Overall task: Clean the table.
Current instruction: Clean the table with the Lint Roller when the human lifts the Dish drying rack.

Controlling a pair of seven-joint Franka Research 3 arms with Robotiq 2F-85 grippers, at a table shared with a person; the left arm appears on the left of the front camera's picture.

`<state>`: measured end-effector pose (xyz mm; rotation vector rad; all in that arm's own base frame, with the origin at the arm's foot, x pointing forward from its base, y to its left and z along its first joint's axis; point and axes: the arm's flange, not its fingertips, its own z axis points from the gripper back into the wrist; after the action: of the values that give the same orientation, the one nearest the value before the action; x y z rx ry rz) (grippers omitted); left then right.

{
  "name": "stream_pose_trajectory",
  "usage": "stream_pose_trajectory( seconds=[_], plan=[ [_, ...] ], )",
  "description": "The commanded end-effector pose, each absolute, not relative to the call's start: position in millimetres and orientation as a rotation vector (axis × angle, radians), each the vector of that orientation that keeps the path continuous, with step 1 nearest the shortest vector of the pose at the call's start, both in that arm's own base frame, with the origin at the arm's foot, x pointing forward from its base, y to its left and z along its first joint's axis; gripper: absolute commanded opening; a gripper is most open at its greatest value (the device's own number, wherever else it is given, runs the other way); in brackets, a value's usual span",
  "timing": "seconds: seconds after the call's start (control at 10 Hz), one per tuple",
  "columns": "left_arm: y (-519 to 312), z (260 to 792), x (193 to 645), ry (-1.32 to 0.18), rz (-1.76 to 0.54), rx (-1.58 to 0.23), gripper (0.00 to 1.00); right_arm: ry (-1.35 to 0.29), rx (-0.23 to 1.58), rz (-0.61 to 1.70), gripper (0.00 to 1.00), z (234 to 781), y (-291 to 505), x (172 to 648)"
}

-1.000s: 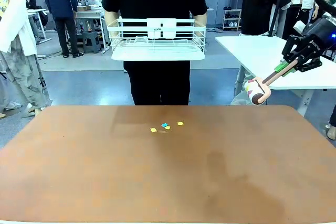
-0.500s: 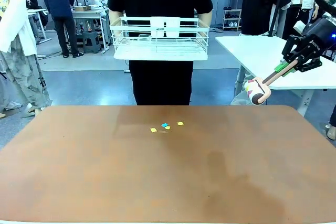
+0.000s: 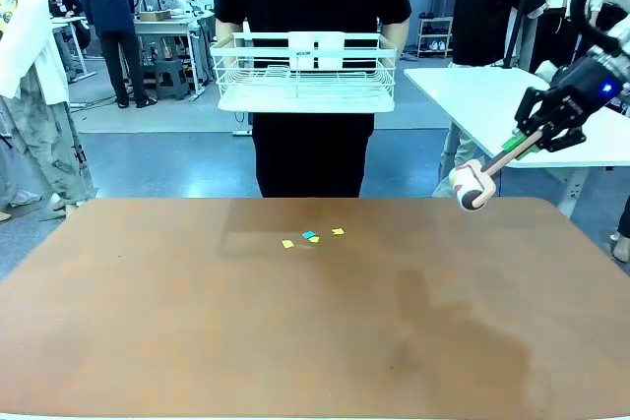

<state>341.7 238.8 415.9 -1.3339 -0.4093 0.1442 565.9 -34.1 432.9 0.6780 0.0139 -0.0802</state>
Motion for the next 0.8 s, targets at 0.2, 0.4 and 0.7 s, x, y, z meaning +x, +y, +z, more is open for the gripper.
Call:
stream_pose_trajectory(
  seconds=[0.2, 0.4, 0.7],
  plan=[
    [240, 417, 339, -0.418, 0.143, -1.342, 1.0, -0.008, 0.708, -0.06, 0.21, 393, -16, 606],
    [240, 417, 339, -0.418, 0.143, -1.342, 1.0, 0.011, 0.716, -0.066, 0.21, 377, 2, 616],
    [240, 417, 339, -0.418, 0.143, -1.342, 1.0, -0.06, 0.73, -0.068, 0.21, 354, 34, 620]
  ],
)
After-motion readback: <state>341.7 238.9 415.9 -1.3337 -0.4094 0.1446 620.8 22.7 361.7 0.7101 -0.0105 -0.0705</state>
